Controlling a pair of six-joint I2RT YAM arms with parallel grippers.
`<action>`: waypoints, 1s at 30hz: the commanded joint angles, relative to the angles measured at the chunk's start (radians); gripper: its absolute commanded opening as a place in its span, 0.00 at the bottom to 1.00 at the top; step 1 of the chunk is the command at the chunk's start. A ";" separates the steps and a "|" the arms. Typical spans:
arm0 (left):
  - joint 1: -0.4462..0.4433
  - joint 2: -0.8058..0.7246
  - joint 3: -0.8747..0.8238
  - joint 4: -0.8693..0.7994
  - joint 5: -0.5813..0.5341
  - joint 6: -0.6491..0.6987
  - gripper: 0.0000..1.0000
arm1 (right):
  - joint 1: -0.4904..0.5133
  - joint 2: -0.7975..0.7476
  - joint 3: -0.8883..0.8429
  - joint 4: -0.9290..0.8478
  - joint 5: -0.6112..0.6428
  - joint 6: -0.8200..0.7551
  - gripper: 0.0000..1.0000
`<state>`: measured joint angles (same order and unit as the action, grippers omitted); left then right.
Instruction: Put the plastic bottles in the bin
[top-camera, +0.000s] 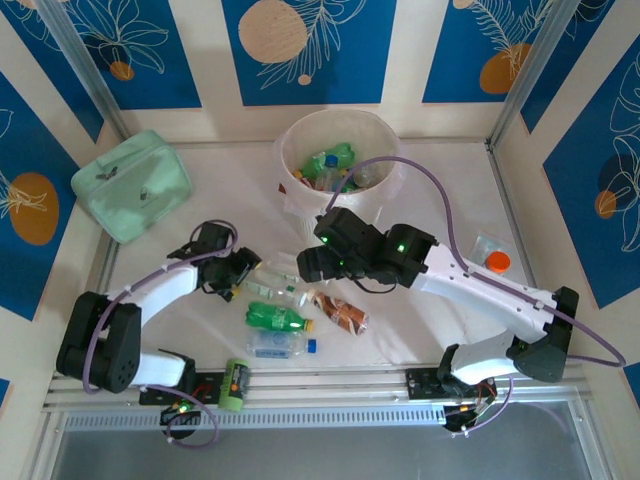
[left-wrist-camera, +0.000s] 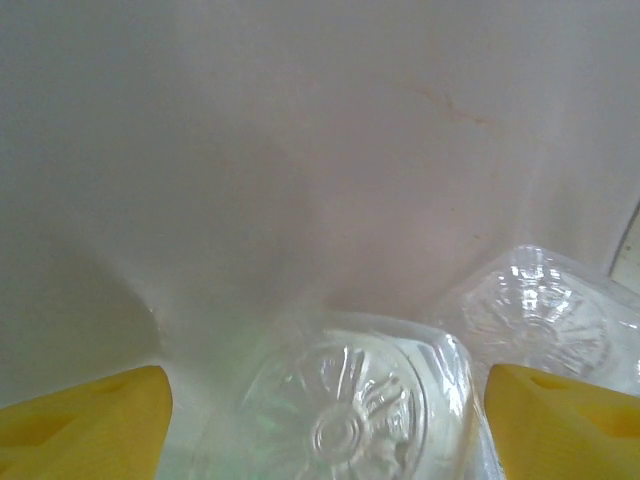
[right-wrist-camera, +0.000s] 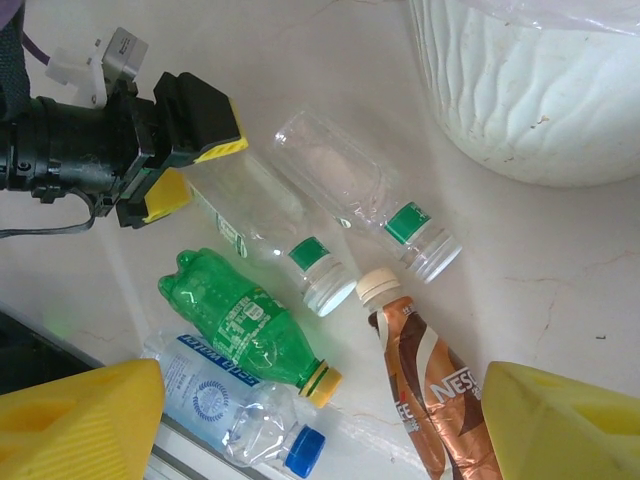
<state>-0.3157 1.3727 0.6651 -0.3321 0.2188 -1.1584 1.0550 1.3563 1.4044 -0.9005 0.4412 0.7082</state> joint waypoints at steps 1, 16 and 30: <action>-0.014 0.025 0.021 0.006 0.022 -0.023 0.81 | 0.008 0.011 -0.004 0.011 -0.006 0.025 0.83; -0.019 0.067 0.007 0.076 0.051 -0.073 0.71 | -0.003 0.011 -0.014 0.005 0.008 0.027 0.82; -0.016 -0.043 0.011 -0.039 0.007 -0.054 0.82 | -0.005 -0.009 -0.036 0.005 0.016 0.042 0.82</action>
<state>-0.3260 1.3743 0.6659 -0.2878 0.2535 -1.2201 1.0527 1.3651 1.3777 -0.8909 0.4423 0.7338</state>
